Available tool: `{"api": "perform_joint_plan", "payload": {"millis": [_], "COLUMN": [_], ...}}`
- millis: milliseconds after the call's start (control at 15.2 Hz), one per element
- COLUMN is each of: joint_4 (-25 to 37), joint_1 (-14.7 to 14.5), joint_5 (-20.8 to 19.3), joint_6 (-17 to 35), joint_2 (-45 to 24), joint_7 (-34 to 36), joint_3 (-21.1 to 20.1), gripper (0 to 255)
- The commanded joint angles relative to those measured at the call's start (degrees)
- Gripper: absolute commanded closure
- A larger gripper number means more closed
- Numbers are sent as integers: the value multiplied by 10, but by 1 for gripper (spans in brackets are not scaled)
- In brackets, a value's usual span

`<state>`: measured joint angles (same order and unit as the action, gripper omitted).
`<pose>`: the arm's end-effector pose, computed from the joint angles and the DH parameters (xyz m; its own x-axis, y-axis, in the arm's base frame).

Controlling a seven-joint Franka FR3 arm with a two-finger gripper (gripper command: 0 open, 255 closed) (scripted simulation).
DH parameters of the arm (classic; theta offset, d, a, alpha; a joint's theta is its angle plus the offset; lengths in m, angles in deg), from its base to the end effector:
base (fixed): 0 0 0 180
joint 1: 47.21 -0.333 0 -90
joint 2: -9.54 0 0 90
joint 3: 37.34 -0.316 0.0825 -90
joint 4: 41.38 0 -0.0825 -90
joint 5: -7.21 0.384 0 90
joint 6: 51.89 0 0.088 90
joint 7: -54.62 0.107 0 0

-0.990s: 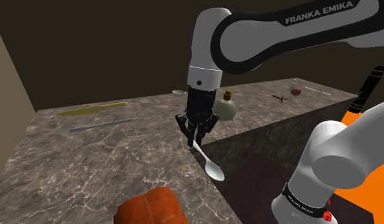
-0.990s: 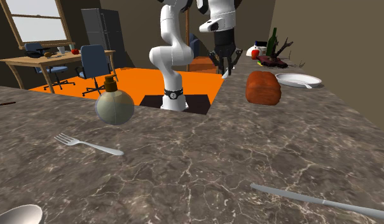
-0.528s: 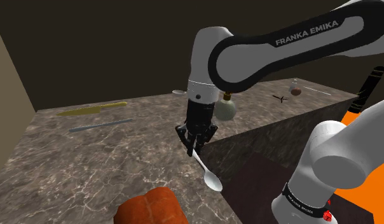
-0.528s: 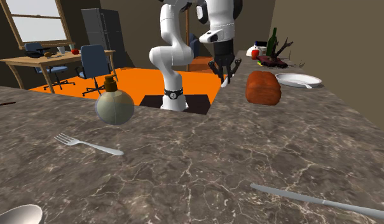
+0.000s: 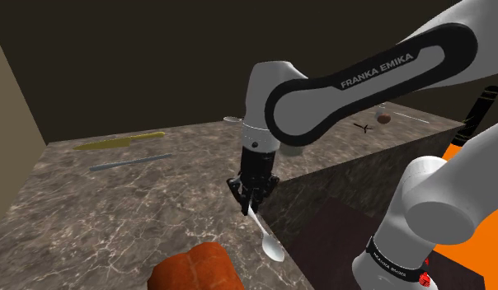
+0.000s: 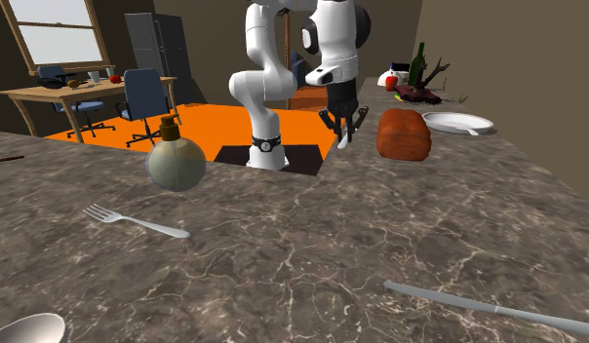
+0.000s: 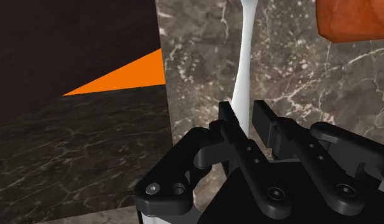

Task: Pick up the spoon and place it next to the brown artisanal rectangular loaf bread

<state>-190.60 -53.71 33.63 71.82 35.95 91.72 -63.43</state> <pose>0.3271 0.2246 0.3909 0.9233 -0.3622 -0.1281 -0.3777 -0.9167 -0.1306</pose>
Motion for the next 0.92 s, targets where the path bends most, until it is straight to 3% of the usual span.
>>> {"api": "perform_joint_plan", "payload": {"millis": [0,396,858], "joint_4": [-9,-32,-32], "joint_1": [0,0,0], "joint_5": [3,12,12], "joint_6": [19,77,77], "joint_2": [-10,-45,-45], "joint_7": [-4,-12,-12], "joint_3": [-3,-16,-16], "gripper": [255,255,255]}}
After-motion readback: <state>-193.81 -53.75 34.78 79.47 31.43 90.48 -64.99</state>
